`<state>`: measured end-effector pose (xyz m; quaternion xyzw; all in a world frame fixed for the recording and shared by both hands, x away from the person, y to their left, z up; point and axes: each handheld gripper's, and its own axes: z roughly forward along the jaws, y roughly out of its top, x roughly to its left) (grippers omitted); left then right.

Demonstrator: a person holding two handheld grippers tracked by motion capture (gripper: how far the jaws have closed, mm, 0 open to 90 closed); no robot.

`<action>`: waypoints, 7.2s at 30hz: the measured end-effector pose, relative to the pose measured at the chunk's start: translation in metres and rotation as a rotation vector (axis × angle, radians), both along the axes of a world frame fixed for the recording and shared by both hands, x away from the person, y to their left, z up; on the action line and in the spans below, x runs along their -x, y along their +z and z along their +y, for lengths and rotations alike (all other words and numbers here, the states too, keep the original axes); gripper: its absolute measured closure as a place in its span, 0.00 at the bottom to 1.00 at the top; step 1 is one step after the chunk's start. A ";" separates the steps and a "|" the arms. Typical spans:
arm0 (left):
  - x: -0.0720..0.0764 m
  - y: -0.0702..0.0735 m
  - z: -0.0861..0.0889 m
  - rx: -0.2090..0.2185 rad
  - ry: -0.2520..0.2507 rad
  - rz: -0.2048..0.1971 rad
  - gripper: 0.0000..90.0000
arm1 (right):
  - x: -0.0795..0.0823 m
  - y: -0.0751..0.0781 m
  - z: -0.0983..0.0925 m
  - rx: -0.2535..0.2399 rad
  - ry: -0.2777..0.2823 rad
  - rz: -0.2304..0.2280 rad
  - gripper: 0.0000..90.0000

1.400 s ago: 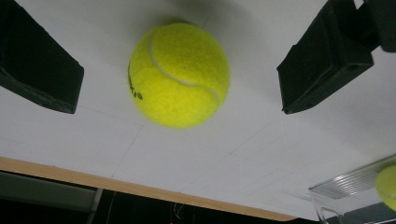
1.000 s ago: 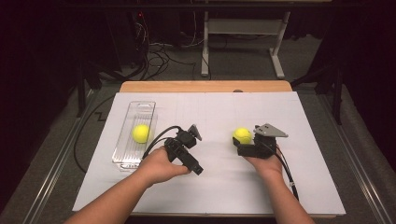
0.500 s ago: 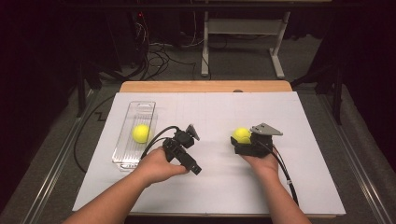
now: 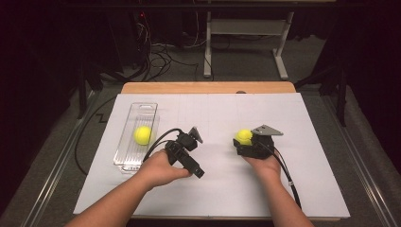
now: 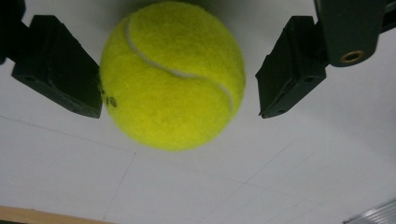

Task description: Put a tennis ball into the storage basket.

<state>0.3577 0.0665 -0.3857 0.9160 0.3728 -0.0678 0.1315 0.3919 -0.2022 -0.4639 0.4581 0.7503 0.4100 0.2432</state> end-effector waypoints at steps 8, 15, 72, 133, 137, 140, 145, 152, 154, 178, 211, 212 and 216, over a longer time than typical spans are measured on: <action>-0.001 0.001 0.001 -0.003 0.002 0.005 0.01 | -0.004 -0.004 -0.002 0.019 -0.013 0.053 0.27; -0.002 0.000 0.000 -0.001 0.004 0.010 0.01 | -0.003 -0.004 -0.001 0.024 -0.007 0.049 0.30; -0.007 -0.004 0.001 0.013 0.013 0.045 0.00 | 0.087 0.021 -0.051 -0.019 0.060 -0.119 0.30; -0.010 0.012 0.003 0.030 0.039 0.031 0.01 | 0.106 0.009 0.042 -0.026 0.375 -0.149 0.30; -0.009 0.012 0.003 0.027 0.041 0.028 0.01 | 0.108 0.009 0.045 -0.015 0.393 -0.149 0.30; -0.009 0.013 0.004 0.029 0.043 0.026 0.01 | 0.109 0.009 0.046 -0.021 0.398 -0.150 0.30; -0.010 0.015 0.007 0.028 0.049 0.027 0.01 | 0.110 0.008 0.050 -0.014 0.409 -0.144 0.30; -0.009 0.019 0.007 0.029 0.047 0.024 0.01 | 0.111 0.007 0.053 -0.016 0.419 -0.142 0.30; -0.009 0.021 0.008 0.029 0.051 0.020 0.01 | 0.111 0.008 0.054 -0.023 0.419 -0.143 0.30; -0.012 0.027 0.002 0.030 0.042 0.024 0.01 | 0.107 0.009 0.065 -0.042 0.442 -0.149 0.30; -0.007 0.026 -0.039 0.049 -0.013 0.046 0.01 | 0.107 0.009 0.067 -0.052 0.452 -0.151 0.30; -0.007 0.025 -0.040 0.051 -0.015 0.048 0.01 | 0.107 0.010 0.067 -0.052 0.452 -0.151 0.30; -0.008 0.022 -0.045 0.046 -0.024 0.054 0.01 | 0.108 0.010 0.067 -0.056 0.453 -0.153 0.30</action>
